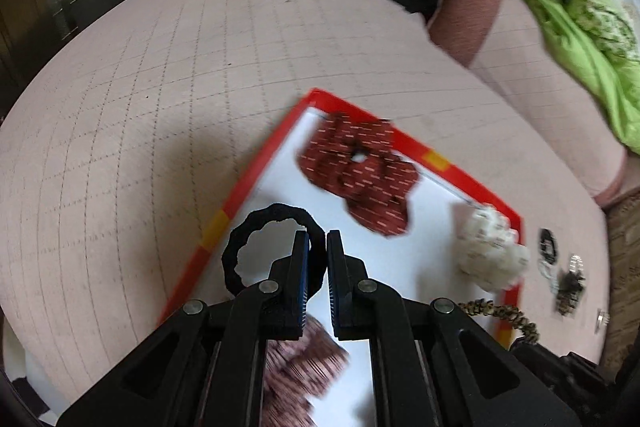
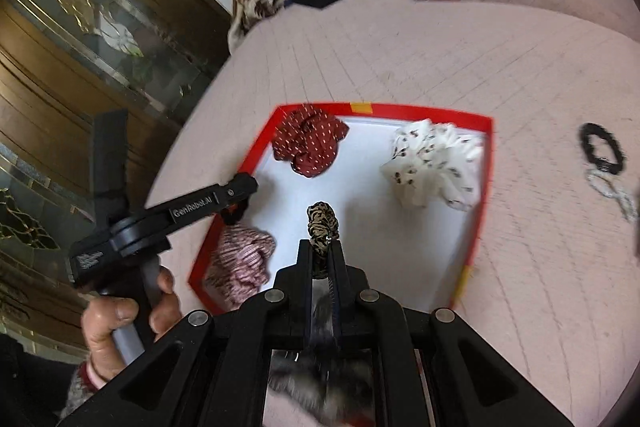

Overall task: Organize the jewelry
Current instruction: 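Place both hair ties into the tray and open both tools, then move right tool toward the pearl bracelet and black claw clip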

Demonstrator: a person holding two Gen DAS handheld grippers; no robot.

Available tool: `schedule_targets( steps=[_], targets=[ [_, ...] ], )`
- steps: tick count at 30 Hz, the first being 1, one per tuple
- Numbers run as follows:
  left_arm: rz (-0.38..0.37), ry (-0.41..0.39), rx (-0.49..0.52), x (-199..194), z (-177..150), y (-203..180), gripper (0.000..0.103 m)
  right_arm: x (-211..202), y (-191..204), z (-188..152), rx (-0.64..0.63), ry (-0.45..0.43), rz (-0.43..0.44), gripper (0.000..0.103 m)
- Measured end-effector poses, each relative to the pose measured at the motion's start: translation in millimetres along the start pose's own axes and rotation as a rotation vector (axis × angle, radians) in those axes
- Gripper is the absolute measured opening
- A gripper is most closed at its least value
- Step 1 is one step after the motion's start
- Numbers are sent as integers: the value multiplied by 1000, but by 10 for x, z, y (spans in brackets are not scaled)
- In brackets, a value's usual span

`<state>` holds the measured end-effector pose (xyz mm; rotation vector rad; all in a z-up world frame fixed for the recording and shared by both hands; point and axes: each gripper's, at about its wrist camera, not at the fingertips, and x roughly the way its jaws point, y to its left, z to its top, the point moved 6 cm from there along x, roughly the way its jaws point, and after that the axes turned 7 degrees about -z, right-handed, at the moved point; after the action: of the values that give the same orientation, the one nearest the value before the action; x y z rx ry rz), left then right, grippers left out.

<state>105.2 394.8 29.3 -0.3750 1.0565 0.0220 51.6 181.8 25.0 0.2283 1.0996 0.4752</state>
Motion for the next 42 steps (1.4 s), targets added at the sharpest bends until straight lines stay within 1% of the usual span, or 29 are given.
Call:
schedule_targets(
  steps=[2,4,7,8,9,10,11,12,13,17,20,22,25,28,31,35,40,42],
  targets=[
    [22,14,-2,107,31,69,9,172,-16,-19,-14,17,-39,9],
    [24,26,-12,194,27,104,9,318,-63,-73,-27,35,-81,9],
    [28,22,-6,209,15,97,10,408,-150,-120,-37,40,-130,12],
    [28,20,-2,199,8,82,12,409,-175,-128,-34,39,-138,23],
    [33,18,3,170,-2,62,19,404,-182,-127,-31,39,-137,31],
    [41,11,11,116,-22,35,30,373,-189,-125,-30,32,-139,45],
    [44,4,15,82,-25,13,35,315,-191,-119,-32,15,-144,51],
    [47,-14,24,13,-38,-13,40,267,-179,-108,-38,-1,-148,52],
    [59,-37,37,-94,-62,-56,40,199,-163,-107,-51,-16,-153,52],
    [93,-74,65,-419,-209,-190,40,-104,-125,-191,-103,-57,-169,53],
    [110,-112,117,-759,-455,-402,43,-353,-173,-334,-119,-85,-173,55],
    [111,-138,150,-932,-606,-567,49,-545,-255,-458,-123,-107,-182,56],
    [94,-182,198,-1195,-895,-875,51,-825,-480,-660,-109,-137,-228,57],
    [70,-198,226,-1351,-1160,-1129,51,-1091,-749,-862,-64,-164,-281,57],
    [49,-200,236,-1449,-1402,-1346,51,-1313,-1001,-1030,-1,-169,-306,57],
    [31,-186,239,-1521,-1703,-1547,51,-1554,-1228,-1208,53,-187,-328,57],
    [67,-190,298,-1573,-1938,-1760,51,-1771,-1363,-1334,90,-215,-336,57],
    [70,-186,319,-1590,-2012,-1833,51,-1817,-1370,-1357,95,-223,-337,57]
  ],
)
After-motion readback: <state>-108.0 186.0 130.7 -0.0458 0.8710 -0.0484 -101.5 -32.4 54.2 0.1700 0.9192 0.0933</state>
